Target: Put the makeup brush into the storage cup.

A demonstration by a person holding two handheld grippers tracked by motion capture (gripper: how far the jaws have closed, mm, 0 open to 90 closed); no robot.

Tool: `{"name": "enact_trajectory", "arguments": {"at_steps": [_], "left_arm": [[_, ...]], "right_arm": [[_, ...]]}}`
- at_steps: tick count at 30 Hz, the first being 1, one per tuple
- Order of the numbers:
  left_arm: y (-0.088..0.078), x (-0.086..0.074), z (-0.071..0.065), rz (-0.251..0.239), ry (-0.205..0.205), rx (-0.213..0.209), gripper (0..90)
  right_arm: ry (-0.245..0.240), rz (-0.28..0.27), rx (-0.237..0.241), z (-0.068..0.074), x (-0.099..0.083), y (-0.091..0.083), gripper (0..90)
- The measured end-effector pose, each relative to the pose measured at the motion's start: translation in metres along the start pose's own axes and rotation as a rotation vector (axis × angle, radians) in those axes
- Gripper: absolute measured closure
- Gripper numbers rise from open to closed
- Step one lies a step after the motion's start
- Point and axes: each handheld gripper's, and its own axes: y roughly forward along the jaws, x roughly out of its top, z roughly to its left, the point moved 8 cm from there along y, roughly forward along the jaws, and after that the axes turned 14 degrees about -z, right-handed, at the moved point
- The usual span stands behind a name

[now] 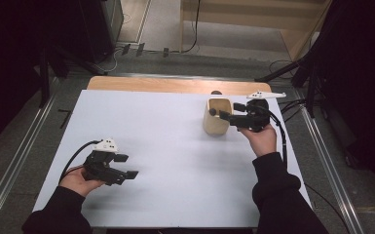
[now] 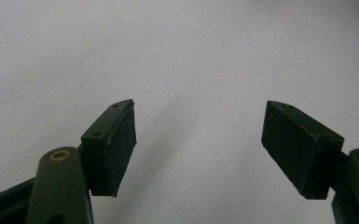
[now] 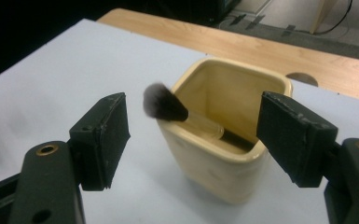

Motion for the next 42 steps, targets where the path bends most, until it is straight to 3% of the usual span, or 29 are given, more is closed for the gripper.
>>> {"name": "enact_trajectory", "arguments": {"at_steps": [9,19,42], "left_arm": [[0.001,-0.001,0.002,0.000,-0.003,0.003,27.1],[0.000,0.000,0.001,-0.008,0.008,0.006,27.0],[0.002,-0.001,0.001,-0.004,0.016,0.002,26.7]], "right_arm": [[0.009,0.037,0.024,0.002,-0.016,-0.011,26.4],[0.003,0.069,0.081,0.017,-0.042,-0.019,26.4],[-0.034,0.071,0.209,0.049,-0.071,-0.030,19.1]]}}
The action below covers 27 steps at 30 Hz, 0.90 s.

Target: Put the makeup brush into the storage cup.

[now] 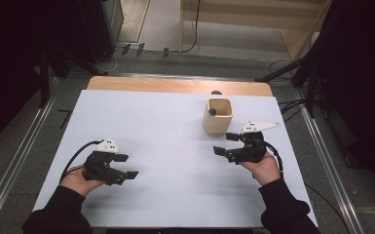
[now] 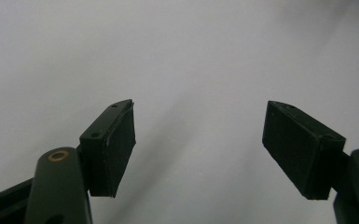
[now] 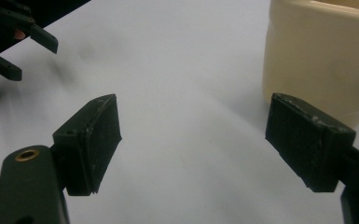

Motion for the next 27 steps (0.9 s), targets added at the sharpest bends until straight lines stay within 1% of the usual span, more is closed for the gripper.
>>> {"name": "enact_trajectory", "arguments": {"at_steps": [5,8,9,11,17,19,25,27], "left_arm": [[0.000,0.000,-0.001,-0.002,0.009,-0.003,26.5],[0.000,0.000,-0.001,-0.004,0.009,-0.001,26.4],[0.000,0.000,-0.001,-0.004,0.010,-0.001,26.3],[0.000,0.000,-0.001,-0.004,0.012,0.000,26.2],[-0.001,0.000,-0.001,-0.003,0.015,0.000,26.0],[-0.001,0.000,-0.001,-0.006,0.014,0.001,26.0],[0.000,0.000,-0.002,-0.009,0.016,0.003,25.8],[0.000,-0.001,-0.003,-0.006,0.021,0.002,25.8]], "right_arm": [[0.002,0.015,0.020,0.004,-0.007,-0.002,19.1],[-0.011,0.024,0.026,0.006,-0.011,-0.003,19.1],[-0.008,0.027,0.028,0.007,-0.012,-0.004,19.1],[-0.014,0.023,0.036,0.008,-0.015,-0.005,19.1],[-0.029,0.049,0.051,0.011,-0.023,-0.008,19.2],[-0.026,0.060,0.056,0.013,-0.026,-0.010,19.1],[-0.019,0.065,0.060,0.015,-0.035,-0.015,19.1],[-0.025,0.064,0.068,0.016,-0.036,-0.017,19.1]]}}
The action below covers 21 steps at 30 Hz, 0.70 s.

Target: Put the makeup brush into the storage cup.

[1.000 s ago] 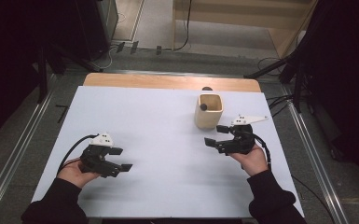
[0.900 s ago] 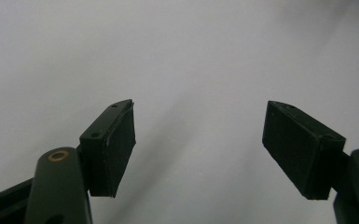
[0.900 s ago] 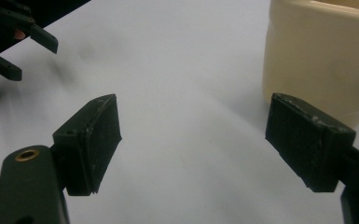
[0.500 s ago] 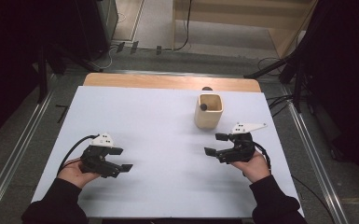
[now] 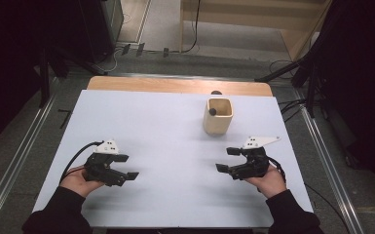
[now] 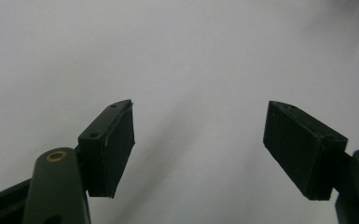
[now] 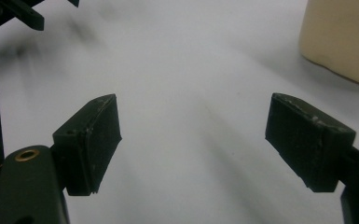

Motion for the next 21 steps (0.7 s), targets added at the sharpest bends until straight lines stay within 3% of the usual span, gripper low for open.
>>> {"name": "enact_trajectory", "arguments": {"at_steps": [12,18,21], "left_arm": [[-0.002,-0.002,0.000,0.000,0.007,0.006,25.7],[-0.001,-0.003,-0.002,-0.001,0.013,0.003,25.5],[-0.001,-0.003,-0.002,0.003,0.015,0.003,25.3]], "right_arm": [[-0.002,0.001,0.015,0.004,-0.009,-0.008,19.1],[-0.025,0.012,0.027,0.006,-0.012,-0.009,19.1],[-0.048,0.008,0.008,0.006,-0.013,-0.011,19.2]]}}
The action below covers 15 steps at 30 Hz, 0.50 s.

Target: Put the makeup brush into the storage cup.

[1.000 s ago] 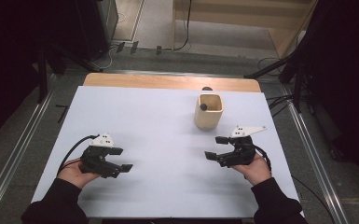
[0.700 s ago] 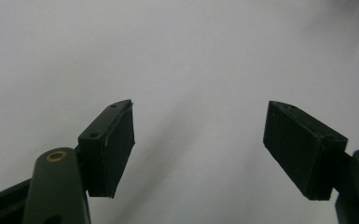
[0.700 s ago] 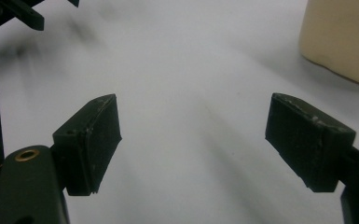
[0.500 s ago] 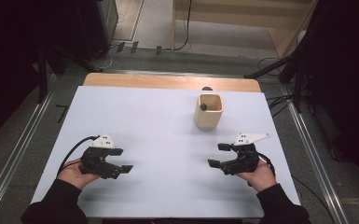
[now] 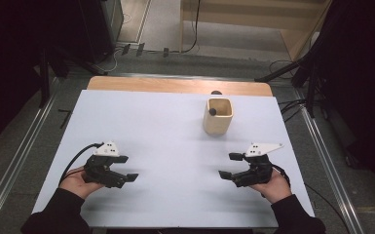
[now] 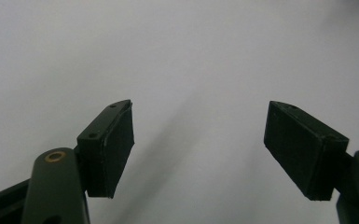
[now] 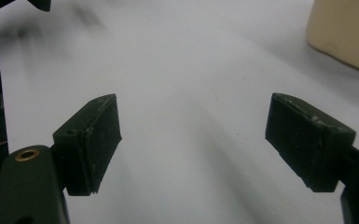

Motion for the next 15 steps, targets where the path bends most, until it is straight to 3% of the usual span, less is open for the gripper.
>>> {"name": "enact_trajectory", "arguments": {"at_steps": [15], "left_arm": [[0.0040,-0.0008,-0.0037,0.010,0.016,-0.013,24.7]], "right_arm": [[0.007,0.012,0.016,-0.0018,-0.0037,-0.0006,19.5]]}}
